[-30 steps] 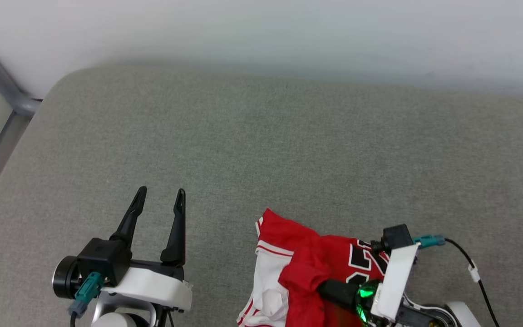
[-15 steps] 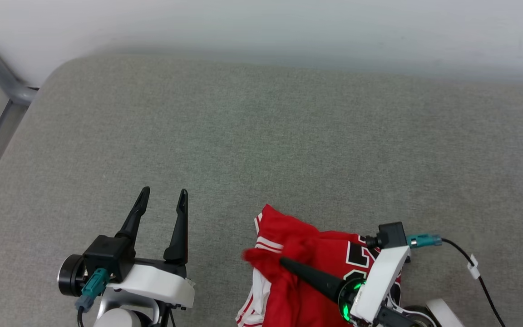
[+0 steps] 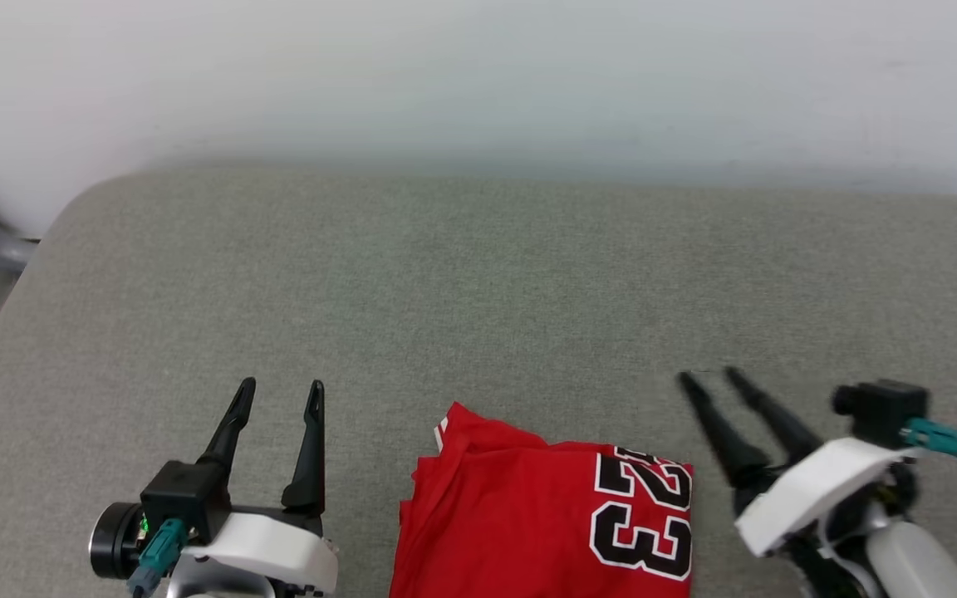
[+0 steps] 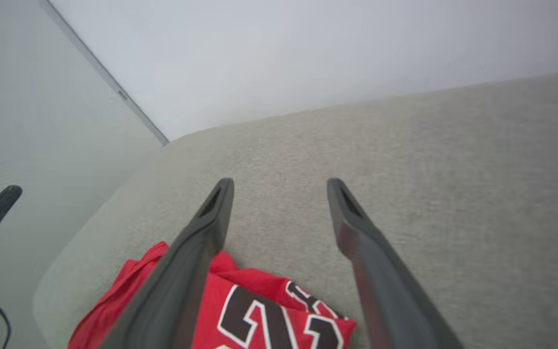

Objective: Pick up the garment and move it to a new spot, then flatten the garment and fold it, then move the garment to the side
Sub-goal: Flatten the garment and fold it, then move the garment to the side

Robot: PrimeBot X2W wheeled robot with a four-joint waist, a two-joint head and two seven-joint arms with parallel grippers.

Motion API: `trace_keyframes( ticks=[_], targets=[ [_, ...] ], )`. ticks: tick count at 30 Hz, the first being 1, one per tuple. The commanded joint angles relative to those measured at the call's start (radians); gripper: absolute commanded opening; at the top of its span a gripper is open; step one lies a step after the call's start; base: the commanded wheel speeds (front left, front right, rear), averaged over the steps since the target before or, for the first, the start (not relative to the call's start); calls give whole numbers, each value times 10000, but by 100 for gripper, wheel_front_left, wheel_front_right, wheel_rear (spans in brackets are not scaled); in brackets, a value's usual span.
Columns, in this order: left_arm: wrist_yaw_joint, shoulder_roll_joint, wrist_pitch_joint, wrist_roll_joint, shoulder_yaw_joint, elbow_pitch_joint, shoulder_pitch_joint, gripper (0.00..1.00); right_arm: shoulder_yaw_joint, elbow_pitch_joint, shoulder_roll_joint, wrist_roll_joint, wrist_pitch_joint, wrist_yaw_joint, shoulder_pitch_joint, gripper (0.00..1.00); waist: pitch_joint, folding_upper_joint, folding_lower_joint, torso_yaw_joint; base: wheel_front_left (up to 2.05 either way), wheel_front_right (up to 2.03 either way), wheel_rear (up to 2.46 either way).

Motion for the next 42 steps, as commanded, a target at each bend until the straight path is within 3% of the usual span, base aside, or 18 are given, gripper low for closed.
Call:
trace_keyframes(
  ticks=[1, 5, 6, 7, 15, 24, 33, 41, 42],
  targets=[
    [67, 34, -41, -17, 61, -29, 164, 100, -365, 69, -51, -540, -303, -1, 227, 100, -201, -1, 0, -182, 0, 0, 0],
    [238, 99, -59, 28, 226, -52, 461, 100, -1950, -155, 176, -2653, -992, -1, 708, 100, -423, -1, 0, -415, 0, 0, 0],
    [325, 133, -64, 55, 356, -46, 712, 100, -2848, -722, 442, -3973, -1124, -2, 1181, 100, -584, -1, 0, -593, 0, 0, 0],
    [331, 142, -68, 84, 398, -53, 774, 100, -3102, -991, 539, -4430, -1116, -2, 1337, 100, -621, -1, 0, -639, 0, 0, 0],
    [301, 20, -83, 277, 680, -93, 1268, 100, -3583, -3090, 1372, -6136, -257, -2, 2869, 100, -896, -1, 0, -815, 0, 0, 0],
    [30, -377, -85, 581, 996, -3, 1579, 100, -3786, -3942, 1830, -6203, 263, -2, 3816, 100, -1030, -1, 0, -797, 0, 0, 0],
    [-292, -691, -86, 788, 1391, 45, 1543, 100, -4120, -3993, 1924, -5816, 763, -2, 3935, 100, -1021, -1, 0, -737, 0, 0, 0],
    [-540, -1002, -86, 1011, 1552, -34, 1235, 100, -5096, -3177, 1577, -3781, 2255, -2, 3768, 100, -694, -1, 0, -445, 0, 0, 0],
    [-621, -1124, -85, 1031, 1601, -56, 1157, 100, -5101, -2891, 1380, -3038, 3038, -2, 3719, 100, -548, -1, 0, -331, 0, 0, 0]
  ],
)
